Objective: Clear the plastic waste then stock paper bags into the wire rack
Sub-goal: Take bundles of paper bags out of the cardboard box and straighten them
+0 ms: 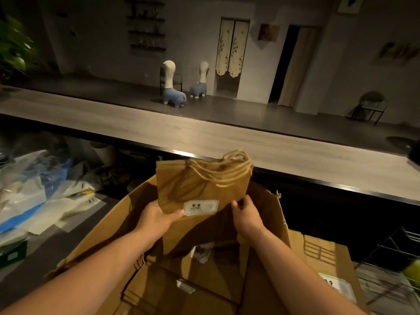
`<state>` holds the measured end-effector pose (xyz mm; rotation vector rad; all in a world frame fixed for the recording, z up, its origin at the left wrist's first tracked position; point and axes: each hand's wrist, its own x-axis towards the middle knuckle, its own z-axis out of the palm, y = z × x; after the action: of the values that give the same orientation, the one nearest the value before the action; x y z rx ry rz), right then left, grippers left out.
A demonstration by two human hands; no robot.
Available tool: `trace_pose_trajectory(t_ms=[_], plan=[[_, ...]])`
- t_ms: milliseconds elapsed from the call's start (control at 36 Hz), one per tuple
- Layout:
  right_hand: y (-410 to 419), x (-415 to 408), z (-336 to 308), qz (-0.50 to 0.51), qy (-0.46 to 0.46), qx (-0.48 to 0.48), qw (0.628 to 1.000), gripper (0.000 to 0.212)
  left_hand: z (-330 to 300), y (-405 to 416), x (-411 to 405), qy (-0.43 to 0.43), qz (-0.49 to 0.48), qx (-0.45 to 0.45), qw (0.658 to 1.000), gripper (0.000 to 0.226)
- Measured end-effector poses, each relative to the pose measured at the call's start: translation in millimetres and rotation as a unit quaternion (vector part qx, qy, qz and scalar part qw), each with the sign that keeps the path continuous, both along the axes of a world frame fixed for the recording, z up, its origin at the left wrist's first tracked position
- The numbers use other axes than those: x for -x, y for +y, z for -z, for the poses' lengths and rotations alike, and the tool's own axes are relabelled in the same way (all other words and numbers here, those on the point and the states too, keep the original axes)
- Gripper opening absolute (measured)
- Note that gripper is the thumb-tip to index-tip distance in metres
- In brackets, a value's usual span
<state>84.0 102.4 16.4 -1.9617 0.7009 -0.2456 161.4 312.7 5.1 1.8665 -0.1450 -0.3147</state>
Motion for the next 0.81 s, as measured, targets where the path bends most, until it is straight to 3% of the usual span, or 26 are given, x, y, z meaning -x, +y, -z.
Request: trace_pose_trajectory(t_ms=[111, 250, 444, 639, 806], plan=[[7, 10, -45, 0.000, -0.122, 0.019, 0.992, 0.013, -43, -2, 10, -0.059, -0.047, 0.046, 0.996, 0.031], [1, 43, -100, 0.019, -0.165, 0.088, 0.982, 0.021, -91, -18, 42, -0.100, -0.045, 0.155, 0.982, 0.026], [-42, 107, -150, 0.039, -0.203, 0.137, 0.969, 0.020, -128, -63, 84, -0.073, 0.008, 0.234, 0.969, 0.030], [-104, 176, -129, 0.106, -0.175, 0.062, 0.977, 0.019, -125, -133, 138, -0.027, 0.073, 0.224, 0.971, 0.027], [-139, 225, -93, 0.162, -0.143, 0.002, 0.976, 0.016, -106, -183, 173, -0.014, 0.107, 0.156, 0.982, 0.030]])
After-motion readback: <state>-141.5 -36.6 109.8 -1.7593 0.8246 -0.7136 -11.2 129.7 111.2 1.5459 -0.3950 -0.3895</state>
